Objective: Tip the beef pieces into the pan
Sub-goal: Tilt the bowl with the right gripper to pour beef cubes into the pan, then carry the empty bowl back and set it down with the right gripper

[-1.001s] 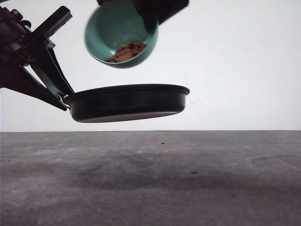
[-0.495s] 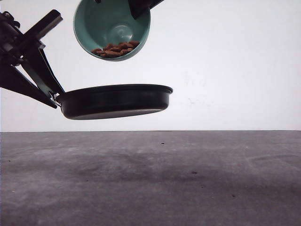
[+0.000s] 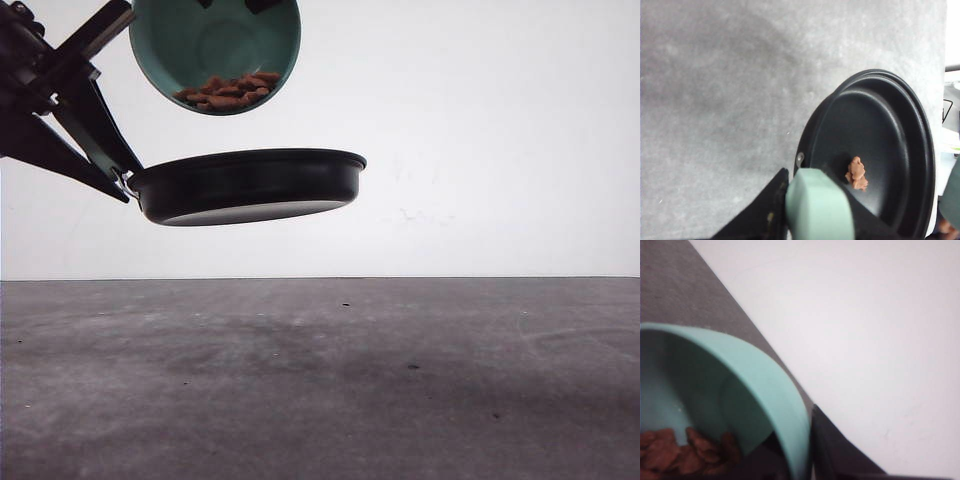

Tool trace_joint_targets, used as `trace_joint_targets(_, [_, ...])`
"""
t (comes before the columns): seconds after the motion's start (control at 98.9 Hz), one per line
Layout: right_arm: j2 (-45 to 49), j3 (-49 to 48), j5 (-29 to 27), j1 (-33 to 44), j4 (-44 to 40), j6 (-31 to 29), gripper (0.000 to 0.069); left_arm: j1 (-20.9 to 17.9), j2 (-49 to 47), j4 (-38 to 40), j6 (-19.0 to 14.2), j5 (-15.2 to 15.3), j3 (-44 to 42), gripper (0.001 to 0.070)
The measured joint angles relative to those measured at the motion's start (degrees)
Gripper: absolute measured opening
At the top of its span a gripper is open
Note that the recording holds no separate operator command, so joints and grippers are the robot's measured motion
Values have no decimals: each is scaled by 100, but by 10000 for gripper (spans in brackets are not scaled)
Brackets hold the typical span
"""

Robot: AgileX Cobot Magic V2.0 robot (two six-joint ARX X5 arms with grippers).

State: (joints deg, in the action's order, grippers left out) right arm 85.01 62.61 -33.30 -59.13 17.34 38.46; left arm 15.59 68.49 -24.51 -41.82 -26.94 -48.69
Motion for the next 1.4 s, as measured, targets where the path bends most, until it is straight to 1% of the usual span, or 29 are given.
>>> trace_joint_targets(0.364, [0, -2, 229, 4, 402, 1099, 24, 0, 0, -66, 9, 0, -2, 59])
trace_joint_targets(0.657, [0, -2, 297, 7, 492, 1556, 24, 0, 0, -83, 28, 22, -2, 59])
trace_joint_targets(0.89, [0, -4, 358, 33, 890, 2081, 24, 0, 0, -83, 28, 26, -2, 59])
trace_joint_targets(0.981, [0, -4, 343, 37, 1075, 2059, 24, 0, 0, -83, 31, 26, -2, 59])
trace_joint_targets(1.041, [-4, -4, 188, 44, 1126, 1768, 24, 0, 0, -83, 37, 28, -2, 59])
trace_joint_targets(1.102, [-46, -4, -31, 83, 953, 1281, 24, 0, 0, -83, 61, 37, -2, 59])
trace_joint_targets(1.152, [-136, -4, -103, 127, 573, 708, 24, 0, 0, -81, 96, 50, -2, 59])
trace_joint_targets(1.213, [-297, -4, -31, 234, 4, -192, 24, 0, 0, -81, 177, 70, -2, 59])
trace_joint_targets(1.304, [-535, -4, 444, 531, -728, -1790, 24, 0, 0, -81, 249, 116, -2, 59])
trace_joint_targets(1.395, [-704, -4, 1320, 931, -1110, -3338, 24, -11, 0, -79, 315, 125, -2, 59])
